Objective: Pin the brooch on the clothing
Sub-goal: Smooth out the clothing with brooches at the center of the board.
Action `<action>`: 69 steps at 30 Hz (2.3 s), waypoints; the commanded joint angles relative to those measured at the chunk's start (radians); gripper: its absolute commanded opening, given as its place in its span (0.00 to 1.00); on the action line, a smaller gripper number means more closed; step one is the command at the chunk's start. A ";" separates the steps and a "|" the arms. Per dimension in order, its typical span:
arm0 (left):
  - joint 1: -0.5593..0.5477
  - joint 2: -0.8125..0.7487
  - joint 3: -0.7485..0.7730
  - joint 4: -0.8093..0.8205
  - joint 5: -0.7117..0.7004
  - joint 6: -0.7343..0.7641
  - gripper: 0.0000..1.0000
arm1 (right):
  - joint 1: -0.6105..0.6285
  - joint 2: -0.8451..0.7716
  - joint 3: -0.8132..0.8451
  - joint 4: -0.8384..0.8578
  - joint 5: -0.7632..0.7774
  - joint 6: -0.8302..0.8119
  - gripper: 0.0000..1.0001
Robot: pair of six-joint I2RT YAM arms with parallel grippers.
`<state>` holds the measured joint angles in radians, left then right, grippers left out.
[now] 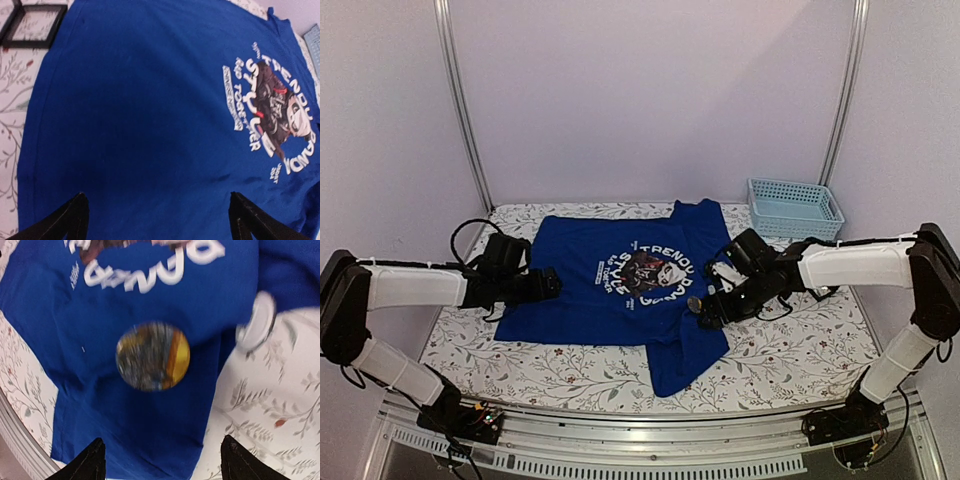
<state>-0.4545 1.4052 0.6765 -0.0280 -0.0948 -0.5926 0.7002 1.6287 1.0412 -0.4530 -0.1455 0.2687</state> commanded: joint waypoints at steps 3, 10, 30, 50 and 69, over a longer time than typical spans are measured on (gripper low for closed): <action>-0.048 -0.079 -0.146 0.004 -0.053 -0.150 0.97 | 0.097 -0.121 -0.278 0.080 -0.067 0.302 0.77; -0.058 -0.093 -0.166 0.045 -0.042 -0.138 0.97 | 0.136 -0.124 -0.463 0.445 -0.115 0.446 0.66; -0.062 -0.085 -0.273 0.132 -0.038 -0.183 0.98 | 0.101 -0.199 0.062 -0.085 0.070 -0.044 0.00; -0.045 -0.122 -0.327 0.109 -0.062 -0.176 0.99 | 0.442 0.005 0.206 -0.108 0.060 -0.086 0.46; -0.021 -0.129 -0.382 0.110 -0.063 -0.230 0.99 | 0.219 0.331 0.438 -0.025 -0.205 -0.529 0.59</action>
<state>-0.4931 1.2667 0.3271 0.1425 -0.1467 -0.7959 0.9100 1.8591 1.3849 -0.4633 -0.2817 -0.0471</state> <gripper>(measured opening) 0.991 0.583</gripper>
